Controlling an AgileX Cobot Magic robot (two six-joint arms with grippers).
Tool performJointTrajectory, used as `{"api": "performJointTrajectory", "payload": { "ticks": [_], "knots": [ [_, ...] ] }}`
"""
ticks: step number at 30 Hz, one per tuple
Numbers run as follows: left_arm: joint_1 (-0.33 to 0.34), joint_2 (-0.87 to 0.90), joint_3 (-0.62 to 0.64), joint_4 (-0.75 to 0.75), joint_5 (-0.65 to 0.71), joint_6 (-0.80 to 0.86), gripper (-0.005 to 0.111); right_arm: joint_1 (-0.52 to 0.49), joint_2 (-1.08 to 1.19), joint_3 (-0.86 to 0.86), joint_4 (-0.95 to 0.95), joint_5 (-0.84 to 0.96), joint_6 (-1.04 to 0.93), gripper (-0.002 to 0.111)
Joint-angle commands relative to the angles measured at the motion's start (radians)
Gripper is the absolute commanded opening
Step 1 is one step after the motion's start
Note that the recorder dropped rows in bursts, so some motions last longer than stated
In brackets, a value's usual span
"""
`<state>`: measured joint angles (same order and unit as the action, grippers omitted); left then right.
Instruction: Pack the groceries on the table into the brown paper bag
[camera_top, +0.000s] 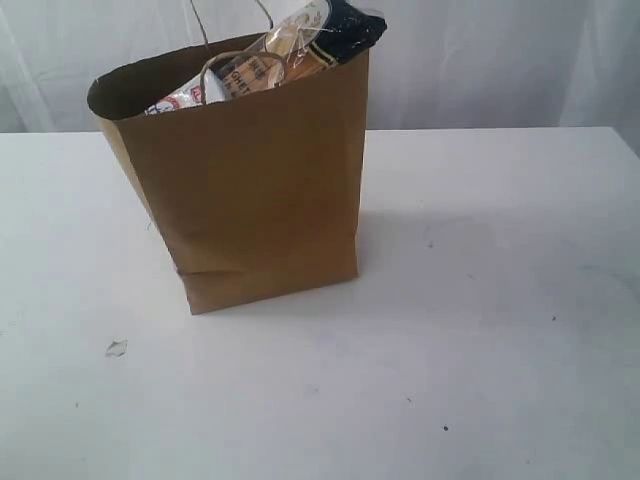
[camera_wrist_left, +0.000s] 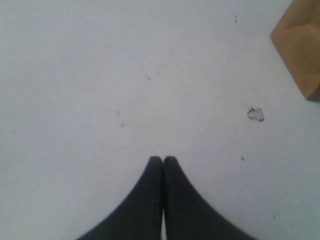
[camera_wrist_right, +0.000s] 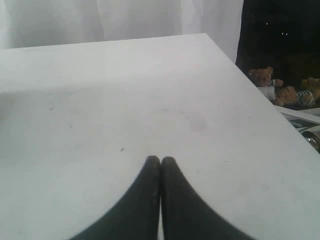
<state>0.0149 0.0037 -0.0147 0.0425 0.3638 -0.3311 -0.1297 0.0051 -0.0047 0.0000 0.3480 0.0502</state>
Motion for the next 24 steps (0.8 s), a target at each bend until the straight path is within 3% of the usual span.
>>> {"api": "performJointTrajectory", "payload": {
  "ticks": [1, 7, 11, 13, 15, 24],
  "knots": [
    [-0.005, -0.004, 0.013, -0.006, 0.023, -0.006, 0.0, 0.001, -0.005, 0.005, 0.0, 0.001, 0.0, 0.0],
    [-0.001, -0.004, 0.013, -0.006, 0.026, -0.006, 0.0, 0.001, -0.005, 0.005, 0.0, 0.001, 0.0, 0.0],
    [-0.001, -0.004, 0.013, 0.094, 0.024, -0.004, 0.0, 0.001, -0.005, 0.005, 0.0, 0.001, 0.0, 0.0],
    [-0.001, -0.004, 0.015, 0.152, -0.014, 0.114, 0.0, 0.001, -0.005, 0.005, 0.0, 0.001, 0.0, 0.0],
    [-0.001, -0.004, 0.015, 0.132, -0.063, 0.262, 0.0, 0.001, -0.005, 0.005, 0.0, 0.001, 0.0, 0.0],
    [-0.039, -0.004, 0.015, 0.064, -0.063, 0.252, 0.0, 0.001, -0.005, 0.005, 0.0, 0.001, 0.0, 0.0]
  ]
}}
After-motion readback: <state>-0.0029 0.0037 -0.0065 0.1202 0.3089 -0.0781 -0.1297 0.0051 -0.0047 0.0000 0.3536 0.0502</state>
